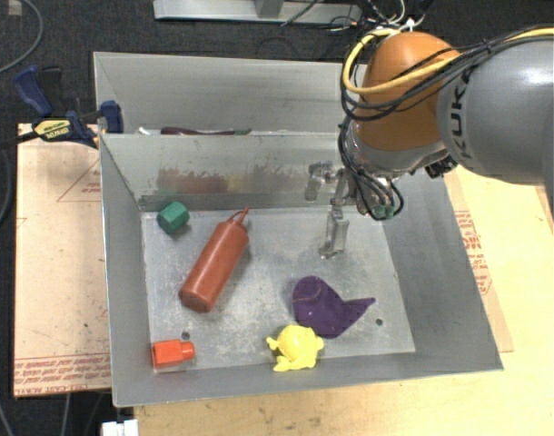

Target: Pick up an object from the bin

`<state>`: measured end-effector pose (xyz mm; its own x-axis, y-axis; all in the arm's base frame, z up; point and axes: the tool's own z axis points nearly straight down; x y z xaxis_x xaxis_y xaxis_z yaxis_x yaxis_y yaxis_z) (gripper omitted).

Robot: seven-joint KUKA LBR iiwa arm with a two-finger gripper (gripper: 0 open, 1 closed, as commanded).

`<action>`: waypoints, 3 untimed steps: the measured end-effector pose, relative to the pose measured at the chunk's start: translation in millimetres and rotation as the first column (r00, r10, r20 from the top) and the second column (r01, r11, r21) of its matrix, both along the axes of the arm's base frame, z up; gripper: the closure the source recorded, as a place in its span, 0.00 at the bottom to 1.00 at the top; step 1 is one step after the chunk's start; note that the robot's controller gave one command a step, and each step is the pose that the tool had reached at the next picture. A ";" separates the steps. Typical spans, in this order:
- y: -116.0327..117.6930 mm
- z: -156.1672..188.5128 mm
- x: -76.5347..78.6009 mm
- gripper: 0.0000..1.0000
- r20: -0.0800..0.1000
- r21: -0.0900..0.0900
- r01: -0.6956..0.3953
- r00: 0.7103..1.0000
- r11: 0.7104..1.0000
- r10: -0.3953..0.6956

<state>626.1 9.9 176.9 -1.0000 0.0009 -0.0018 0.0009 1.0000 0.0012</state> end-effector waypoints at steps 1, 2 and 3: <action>0.0 0.0 0.0 0.00 0.000 0.000 0.000 1.000 1.000 0.000; -16.1 -47.0 -43.6 0.00 0.007 0.001 -0.003 1.000 1.000 0.003; 0.8 -89.9 -93.4 1.00 0.000 0.001 -0.045 0.999 0.999 0.045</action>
Offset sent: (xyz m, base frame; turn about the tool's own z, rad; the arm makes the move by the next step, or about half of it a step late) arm -0.0893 -0.0347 -0.0968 -0.0043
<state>532.7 10.7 87.0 -0.9990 -0.0443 -0.0019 -0.0443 0.9990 0.0024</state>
